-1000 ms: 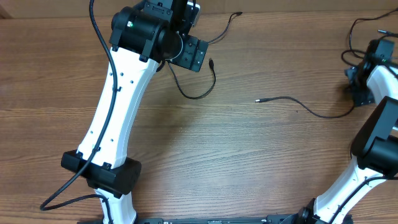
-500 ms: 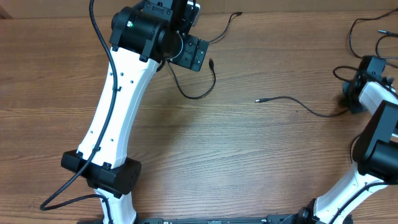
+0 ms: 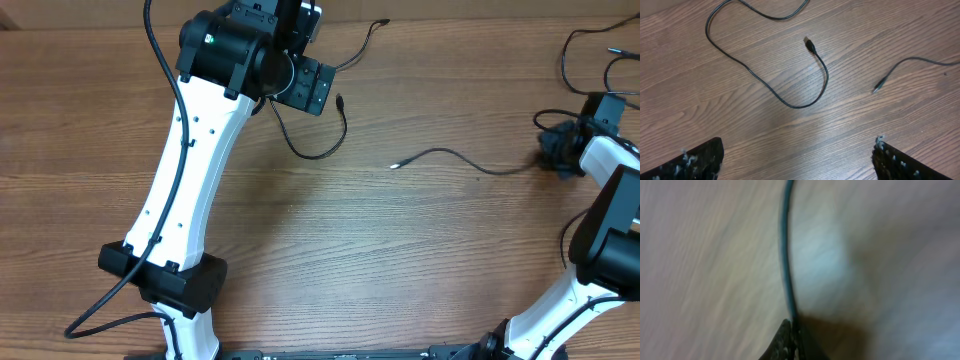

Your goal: Untangle cables

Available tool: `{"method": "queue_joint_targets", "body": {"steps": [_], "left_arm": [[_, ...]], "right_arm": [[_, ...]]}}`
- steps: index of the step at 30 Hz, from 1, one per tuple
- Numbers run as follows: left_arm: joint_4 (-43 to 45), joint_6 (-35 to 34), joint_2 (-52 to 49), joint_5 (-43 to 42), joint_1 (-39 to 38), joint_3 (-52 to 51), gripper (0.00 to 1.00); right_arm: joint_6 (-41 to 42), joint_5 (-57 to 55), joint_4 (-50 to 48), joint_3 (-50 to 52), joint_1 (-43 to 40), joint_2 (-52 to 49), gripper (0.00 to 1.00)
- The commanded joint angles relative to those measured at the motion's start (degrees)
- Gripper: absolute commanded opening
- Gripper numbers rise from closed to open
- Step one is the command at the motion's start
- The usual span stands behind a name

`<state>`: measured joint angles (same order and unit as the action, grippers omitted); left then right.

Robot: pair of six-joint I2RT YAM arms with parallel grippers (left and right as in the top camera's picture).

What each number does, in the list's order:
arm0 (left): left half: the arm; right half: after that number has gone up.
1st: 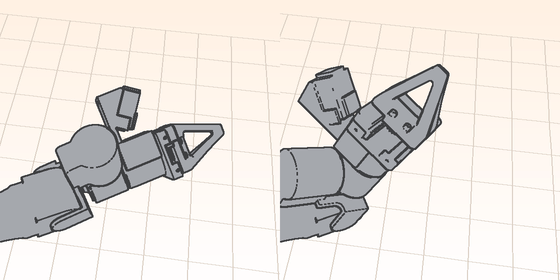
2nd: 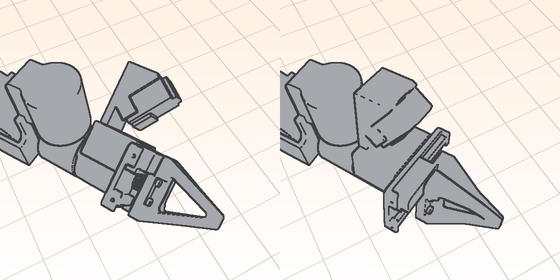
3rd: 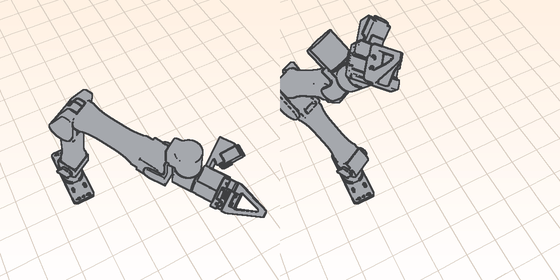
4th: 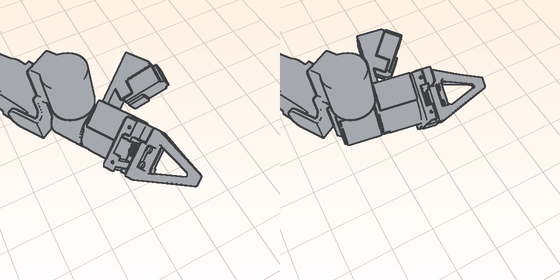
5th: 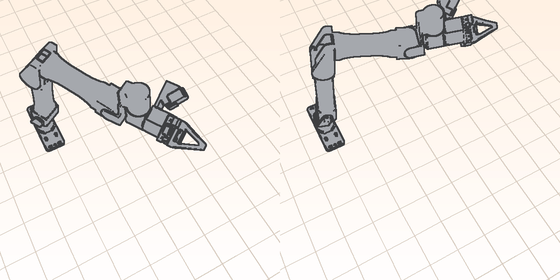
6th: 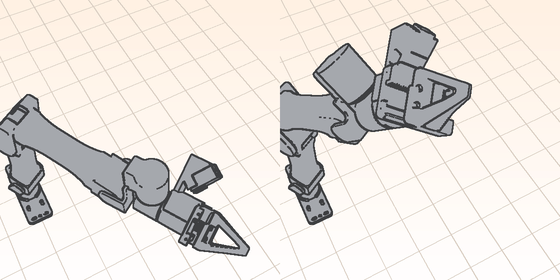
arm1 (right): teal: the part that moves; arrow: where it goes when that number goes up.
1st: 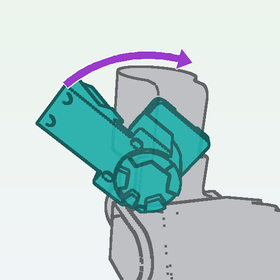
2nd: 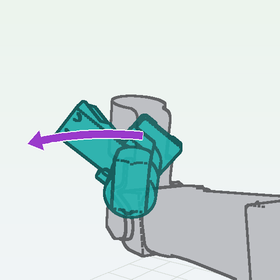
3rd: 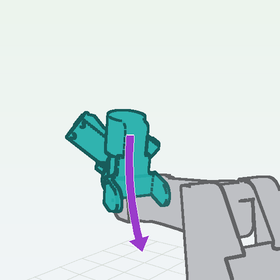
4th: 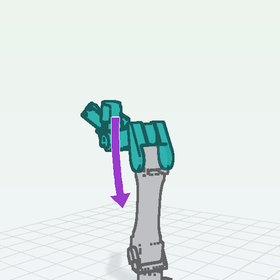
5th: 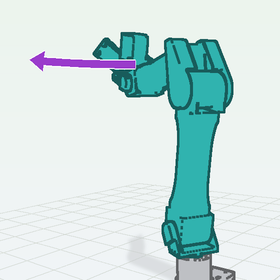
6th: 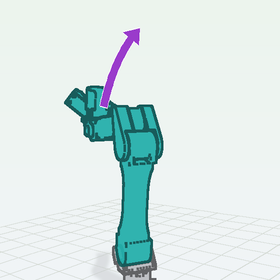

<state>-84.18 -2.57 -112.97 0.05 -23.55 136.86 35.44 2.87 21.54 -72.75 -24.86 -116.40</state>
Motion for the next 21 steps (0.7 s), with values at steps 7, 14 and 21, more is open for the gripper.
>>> {"method": "queue_joint_targets", "body": {"steps": [7,14,21], "left_arm": [[0.11,0.39,-0.17,0.11,-0.09,0.00,0.94],[0.24,0.39,-0.17,0.11,-0.09,0.00,0.93],[2.16,0.42,-0.17,0.07,-0.09,0.00,0.97]], "right_arm": [[-21.40,28.17,2.36,-12.81,0.79,11.63,0.04],[-26.53,28.13,7.56,-16.87,1.16,15.34,0.41],[-21.03,27.76,15.30,-16.83,6.64,15.26,0.66]]}}
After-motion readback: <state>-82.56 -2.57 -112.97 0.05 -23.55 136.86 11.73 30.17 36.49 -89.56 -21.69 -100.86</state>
